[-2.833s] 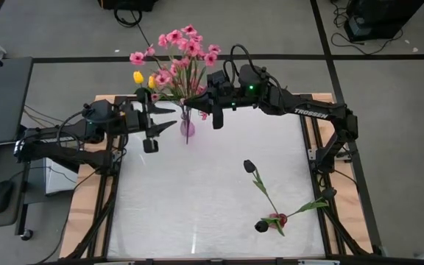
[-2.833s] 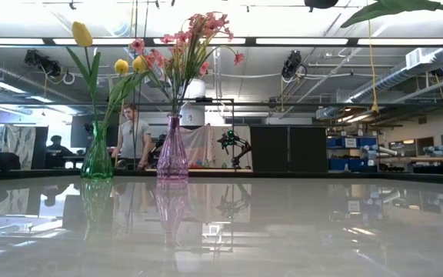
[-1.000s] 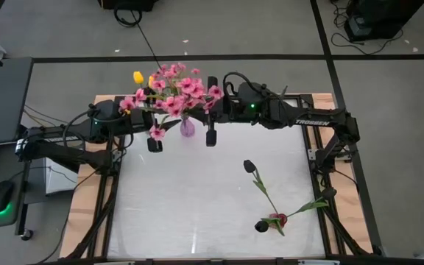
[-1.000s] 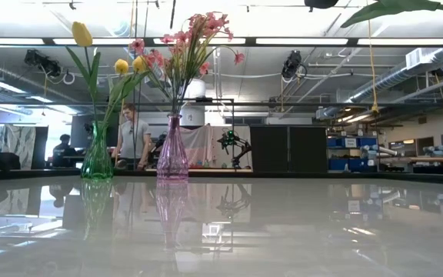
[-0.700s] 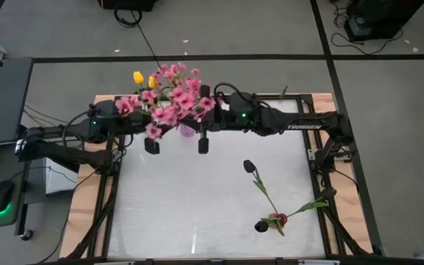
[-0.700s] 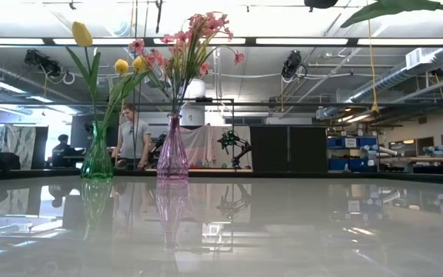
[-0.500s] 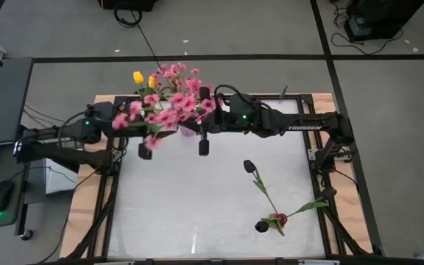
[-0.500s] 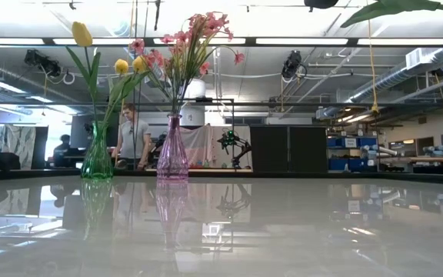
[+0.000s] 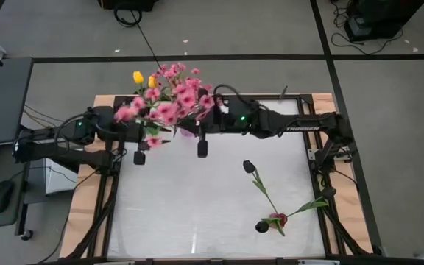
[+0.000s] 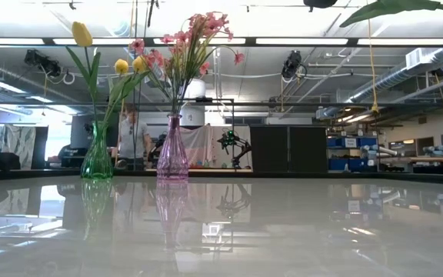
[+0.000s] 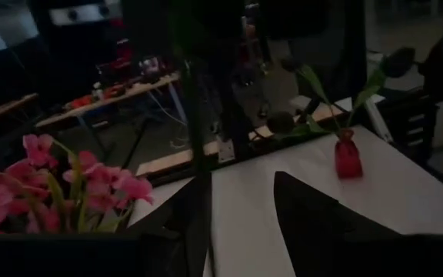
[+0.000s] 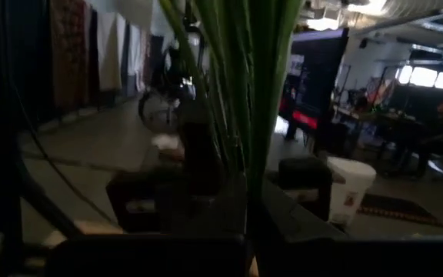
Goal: Sort flowers into vase by color
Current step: Put the pink flowers into the purple vase
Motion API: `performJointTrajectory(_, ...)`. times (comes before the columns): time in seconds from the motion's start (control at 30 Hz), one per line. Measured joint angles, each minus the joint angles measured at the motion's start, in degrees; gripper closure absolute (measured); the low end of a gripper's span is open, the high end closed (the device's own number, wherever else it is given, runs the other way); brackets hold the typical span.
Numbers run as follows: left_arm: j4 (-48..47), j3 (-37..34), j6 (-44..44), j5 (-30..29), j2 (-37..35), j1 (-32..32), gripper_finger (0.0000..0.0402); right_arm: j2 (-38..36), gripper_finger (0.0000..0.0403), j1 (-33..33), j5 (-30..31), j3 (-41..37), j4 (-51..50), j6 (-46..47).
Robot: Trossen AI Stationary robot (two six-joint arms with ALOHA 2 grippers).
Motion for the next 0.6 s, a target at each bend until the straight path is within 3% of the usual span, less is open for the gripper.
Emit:
performJointTrajectory(0.27,-0.8,0.0,0.0,-0.9,-0.1,0.2,0.0255,3.3,0.0392,2.7,5.5,-0.1,0.2,-6.4)
performJointTrajectory(0.47,-1.4,0.0,-0.3,-1.0,0.0,0.2,0.0255,3.2,0.0392,3.8,13.6,-0.1,0.3,-10.1)
performJointTrajectory(0.6,-0.8,0.0,-0.4,-0.9,0.5,0.2,0.0255,3.2,0.0392,3.7,12.5,-0.1,0.3,-10.6)
